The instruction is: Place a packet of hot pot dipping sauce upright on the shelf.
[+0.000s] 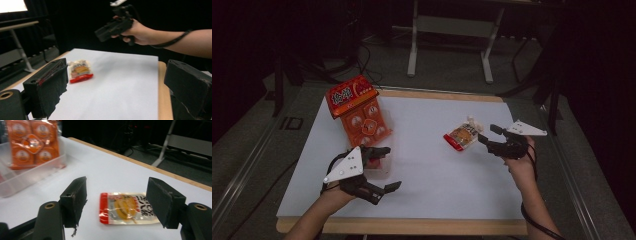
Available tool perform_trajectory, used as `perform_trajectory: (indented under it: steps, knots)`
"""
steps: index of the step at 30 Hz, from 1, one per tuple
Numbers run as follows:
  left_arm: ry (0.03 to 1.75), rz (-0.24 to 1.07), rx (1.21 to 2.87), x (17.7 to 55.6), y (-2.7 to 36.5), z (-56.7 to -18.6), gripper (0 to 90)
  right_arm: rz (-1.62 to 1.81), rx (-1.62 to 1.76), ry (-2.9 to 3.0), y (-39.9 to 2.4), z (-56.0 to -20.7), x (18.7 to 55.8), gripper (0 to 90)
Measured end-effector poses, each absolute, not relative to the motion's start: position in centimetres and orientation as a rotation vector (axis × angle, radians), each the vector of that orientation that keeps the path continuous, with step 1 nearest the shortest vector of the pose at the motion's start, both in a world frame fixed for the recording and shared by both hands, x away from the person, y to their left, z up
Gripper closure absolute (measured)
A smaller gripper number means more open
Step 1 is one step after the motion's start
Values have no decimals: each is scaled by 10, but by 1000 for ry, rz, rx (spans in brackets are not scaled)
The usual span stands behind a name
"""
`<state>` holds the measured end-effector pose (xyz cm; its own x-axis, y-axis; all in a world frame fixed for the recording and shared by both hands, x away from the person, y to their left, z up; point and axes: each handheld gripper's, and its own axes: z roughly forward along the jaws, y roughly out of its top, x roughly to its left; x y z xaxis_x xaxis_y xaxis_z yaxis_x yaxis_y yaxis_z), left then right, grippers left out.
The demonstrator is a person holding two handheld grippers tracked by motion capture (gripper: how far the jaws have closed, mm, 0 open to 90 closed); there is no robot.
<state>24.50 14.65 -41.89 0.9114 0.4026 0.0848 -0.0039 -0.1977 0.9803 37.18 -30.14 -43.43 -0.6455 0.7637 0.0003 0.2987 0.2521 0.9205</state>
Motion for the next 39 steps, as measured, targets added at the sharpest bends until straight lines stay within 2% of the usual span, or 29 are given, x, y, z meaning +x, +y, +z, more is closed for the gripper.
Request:
perform_trajectory:
  steps: [12,19,30,39]
  knots:
    - [272,323,1768,235,126,-438,56,1285,1085,2074,-308,-452,405,402]
    - [282,320,1769,230,124,-445,56,1240,1147,2083,-310,-466,421,415]
    - [276,285,1769,226,121,-453,56,1173,1283,2082,-314,-492,448,481]
    - [259,260,1762,226,122,-456,56,1099,1390,2066,-315,-507,469,462]
